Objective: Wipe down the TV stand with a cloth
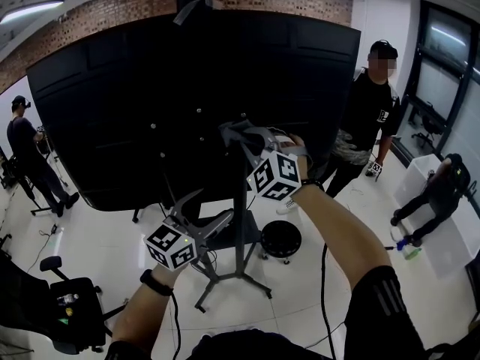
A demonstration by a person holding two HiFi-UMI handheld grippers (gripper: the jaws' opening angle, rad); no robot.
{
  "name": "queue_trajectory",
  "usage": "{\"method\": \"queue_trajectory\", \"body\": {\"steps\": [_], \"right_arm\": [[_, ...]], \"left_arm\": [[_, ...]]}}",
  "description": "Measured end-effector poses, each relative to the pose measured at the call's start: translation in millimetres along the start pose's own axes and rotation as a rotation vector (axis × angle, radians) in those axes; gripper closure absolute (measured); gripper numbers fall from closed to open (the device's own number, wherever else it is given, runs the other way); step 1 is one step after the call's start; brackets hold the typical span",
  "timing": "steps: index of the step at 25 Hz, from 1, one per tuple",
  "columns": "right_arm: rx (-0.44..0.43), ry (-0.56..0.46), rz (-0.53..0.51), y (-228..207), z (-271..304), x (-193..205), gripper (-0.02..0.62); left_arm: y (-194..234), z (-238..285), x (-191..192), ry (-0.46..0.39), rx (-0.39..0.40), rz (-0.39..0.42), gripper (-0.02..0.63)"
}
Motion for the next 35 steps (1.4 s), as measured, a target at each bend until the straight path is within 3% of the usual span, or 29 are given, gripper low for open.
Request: {"method": "queue_trajectory", "body": {"steps": [18, 35], "right_arm": [[-0.012, -0.017, 0.12, 30, 1, 30, 0.577], [-0.146, 0.032, 0.142, 97, 21, 69, 0.577]], "left_arm": [[10, 4, 27, 0.029, 0.001, -0.038, 0.236], [21, 20, 68, 0.09, 0.008, -0.094, 0.236]]}}
Point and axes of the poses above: the fingertips, and each gripper's own axes: z forward along the fingers, y to its left, x out of its underside, the point moved 7 cm from there along -z, backward along the fingers, and after that the axes turned 12 degrees about y, right-handed, at the moved point
